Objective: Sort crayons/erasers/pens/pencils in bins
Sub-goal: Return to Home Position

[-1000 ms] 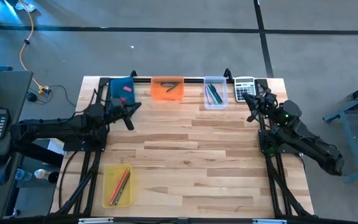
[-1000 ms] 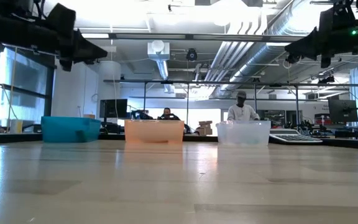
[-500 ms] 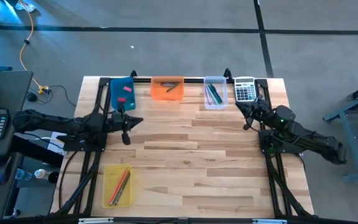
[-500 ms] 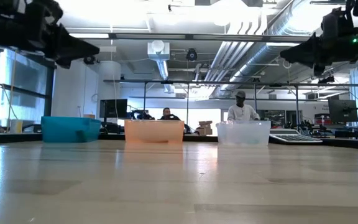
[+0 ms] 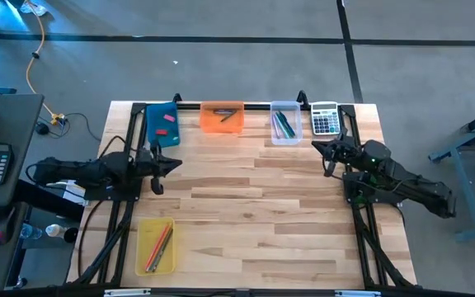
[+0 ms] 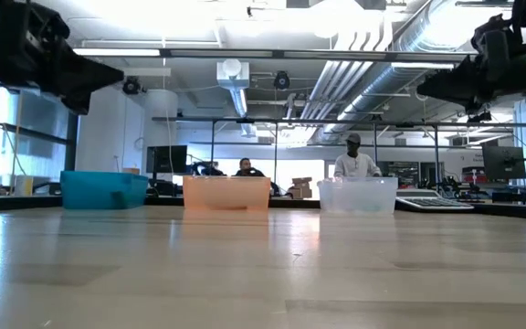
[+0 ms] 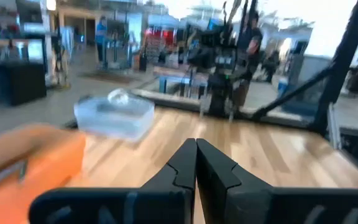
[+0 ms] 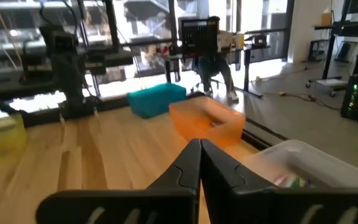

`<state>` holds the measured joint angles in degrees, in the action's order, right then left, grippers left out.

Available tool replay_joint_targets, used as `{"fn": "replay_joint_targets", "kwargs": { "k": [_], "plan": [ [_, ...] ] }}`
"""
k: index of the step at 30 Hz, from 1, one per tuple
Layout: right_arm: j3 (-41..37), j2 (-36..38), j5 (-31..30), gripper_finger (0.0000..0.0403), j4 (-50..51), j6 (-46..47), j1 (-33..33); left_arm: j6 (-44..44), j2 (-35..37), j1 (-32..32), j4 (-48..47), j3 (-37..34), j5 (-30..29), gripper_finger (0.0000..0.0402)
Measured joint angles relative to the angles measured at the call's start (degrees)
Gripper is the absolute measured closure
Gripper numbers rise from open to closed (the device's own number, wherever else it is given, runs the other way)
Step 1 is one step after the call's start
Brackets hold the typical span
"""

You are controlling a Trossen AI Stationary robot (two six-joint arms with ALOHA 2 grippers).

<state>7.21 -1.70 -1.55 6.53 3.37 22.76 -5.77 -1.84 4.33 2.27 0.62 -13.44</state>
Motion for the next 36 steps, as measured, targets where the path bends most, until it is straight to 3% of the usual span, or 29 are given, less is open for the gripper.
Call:
{"fn": "replay_joint_targets", "kwargs": {
  "k": [5,18,27,36],
  "plan": [
    [-1.7,1.5,0.8,0.0403,-0.2,1.6,0.0,0.4,1.6,3.1,-0.2,0.2,1.2,0.0401],
    [-6.6,1.5,0.2,0.0403,-7.6,6.8,0.1,-1.6,1.7,16.9,-0.8,0.1,12.3,0.0401],
    [-6.6,1.4,-2.0,0.0403,-7.9,14.6,0.1,-8.6,1.1,20.1,-1.5,0.1,10.1,0.0401],
    [-6.6,1.3,-1.9,0.0403,-7.9,2.4,0.1,-7.8,1.0,20.4,-1.5,0.1,9.9,0.0401]
  ]
}}
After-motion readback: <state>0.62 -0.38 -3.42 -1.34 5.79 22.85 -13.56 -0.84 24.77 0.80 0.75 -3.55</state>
